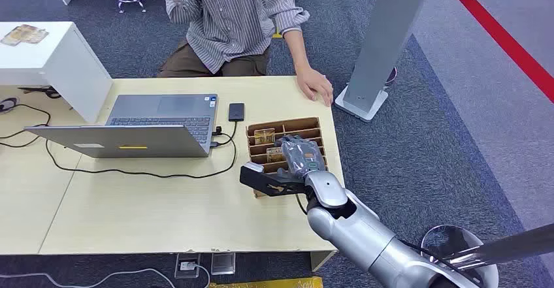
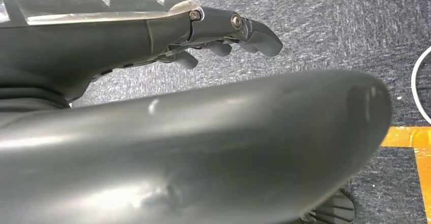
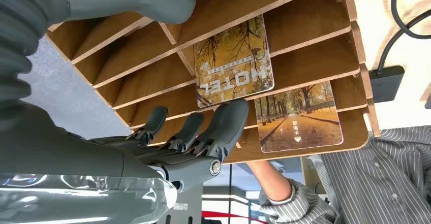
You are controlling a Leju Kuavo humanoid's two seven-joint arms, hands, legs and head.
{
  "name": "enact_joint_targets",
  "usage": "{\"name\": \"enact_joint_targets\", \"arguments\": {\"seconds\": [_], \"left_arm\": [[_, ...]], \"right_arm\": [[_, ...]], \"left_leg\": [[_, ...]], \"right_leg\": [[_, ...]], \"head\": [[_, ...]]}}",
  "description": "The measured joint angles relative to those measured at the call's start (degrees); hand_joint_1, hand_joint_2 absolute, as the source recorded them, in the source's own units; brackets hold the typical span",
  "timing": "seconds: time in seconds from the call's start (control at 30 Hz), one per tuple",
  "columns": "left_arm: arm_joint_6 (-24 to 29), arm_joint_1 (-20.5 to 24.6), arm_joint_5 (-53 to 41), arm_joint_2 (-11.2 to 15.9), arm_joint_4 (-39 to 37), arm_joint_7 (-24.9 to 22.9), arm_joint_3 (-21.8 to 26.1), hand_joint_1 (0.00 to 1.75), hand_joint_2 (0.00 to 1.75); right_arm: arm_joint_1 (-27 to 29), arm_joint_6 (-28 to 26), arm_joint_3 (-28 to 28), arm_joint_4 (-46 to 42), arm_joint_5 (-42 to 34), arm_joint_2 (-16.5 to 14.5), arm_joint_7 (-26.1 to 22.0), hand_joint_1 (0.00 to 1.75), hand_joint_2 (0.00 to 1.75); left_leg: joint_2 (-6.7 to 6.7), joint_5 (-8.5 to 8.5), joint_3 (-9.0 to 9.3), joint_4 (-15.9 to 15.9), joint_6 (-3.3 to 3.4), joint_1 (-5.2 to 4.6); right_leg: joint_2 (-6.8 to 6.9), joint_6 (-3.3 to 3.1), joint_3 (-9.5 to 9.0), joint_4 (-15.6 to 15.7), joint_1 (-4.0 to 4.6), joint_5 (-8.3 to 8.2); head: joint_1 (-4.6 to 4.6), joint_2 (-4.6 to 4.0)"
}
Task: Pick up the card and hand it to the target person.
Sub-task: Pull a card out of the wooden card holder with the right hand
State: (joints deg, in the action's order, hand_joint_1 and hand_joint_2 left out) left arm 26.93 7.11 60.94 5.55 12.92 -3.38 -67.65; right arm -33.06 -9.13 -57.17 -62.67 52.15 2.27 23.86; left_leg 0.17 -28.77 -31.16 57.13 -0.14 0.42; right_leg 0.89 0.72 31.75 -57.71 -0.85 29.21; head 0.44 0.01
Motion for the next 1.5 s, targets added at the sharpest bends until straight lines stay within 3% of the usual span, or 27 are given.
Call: {"name": "enact_joint_targets", "arguments": {"seconds": [0.13, 0.2, 0.33, 0.77, 0.9, 1.5], "left_arm": [[0.0, 0.06, 0.0, 0.0, 0.0, 0.01, 0.0, 0.0, 0.0], [-0.01, 0.09, 0.0, 0.0, 0.0, 0.01, 0.0, 0.0, 0.0], [-0.02, 0.12, 0.0, 0.0, 0.0, -0.01, 0.0, 0.0, 0.0], [-0.04, 0.16, 0.0, 0.0, 0.0, -0.03, -0.02, 0.0, 0.0], [-0.03, 0.16, -0.01, 0.0, 0.0, -0.03, -0.04, 0.0, 1.75], [1.23, 0.19, -0.56, 0.0, 0.0, 0.02, -1.1, 0.0, 1.75]], "right_arm": [[-0.19, -0.27, 0.04, 0.36, 0.08, -0.22, -0.14, 1.03, 1.75], [-0.47, -0.45, 0.07, 0.53, 0.09, -0.26, -0.22, 1.05, 1.75], [-1.01, -0.92, 0.09, 0.91, 0.11, -0.29, -0.35, 1.37, 1.75], [-1.04, -3.4, 0.12, 1.28, 1.14, -0.74, -0.11, 1.53, 1.75], [-1.04, -3.59, 0.12, 1.28, 1.15, -0.74, -0.07, 1.51, 1.75], [-0.98, -3.81, 0.14, 1.28, 1.11, -0.74, -0.04, 1.48, 1.75]], "left_leg": [[0.0, 0.0, 0.01, 0.0, 0.0, 0.0], [0.0, 0.0, 0.01, 0.0, 0.0, 0.0], [0.0, 0.0, 0.01, 0.0, 0.0, 0.0], [0.01, 0.0, 0.01, 0.0, 0.0, 0.0], [0.01, 0.0, 0.0, 0.0, 0.0, 0.0], [0.01, 0.0, 0.0, 0.0, 0.0, 0.0]], "right_leg": [[0.0, 0.0, 0.0, 0.0, 0.0, 0.0], [0.0, 0.0, 0.0, 0.0, 0.0, 0.0], [0.0, 0.0, 0.0, 0.0, 0.0, 0.0], [-0.01, 0.0, 0.0, 0.0, 0.0, 0.0], [-0.01, 0.0, 0.01, 0.0, 0.0, 0.0], [-0.01, 0.0, 0.02, 0.0, 0.0, 0.0]], "head": [[-0.02, -0.01], [-0.02, -0.01], [-0.02, -0.01], [-0.02, -0.01], [0.0, -0.01], [-0.02, 0.0]]}}
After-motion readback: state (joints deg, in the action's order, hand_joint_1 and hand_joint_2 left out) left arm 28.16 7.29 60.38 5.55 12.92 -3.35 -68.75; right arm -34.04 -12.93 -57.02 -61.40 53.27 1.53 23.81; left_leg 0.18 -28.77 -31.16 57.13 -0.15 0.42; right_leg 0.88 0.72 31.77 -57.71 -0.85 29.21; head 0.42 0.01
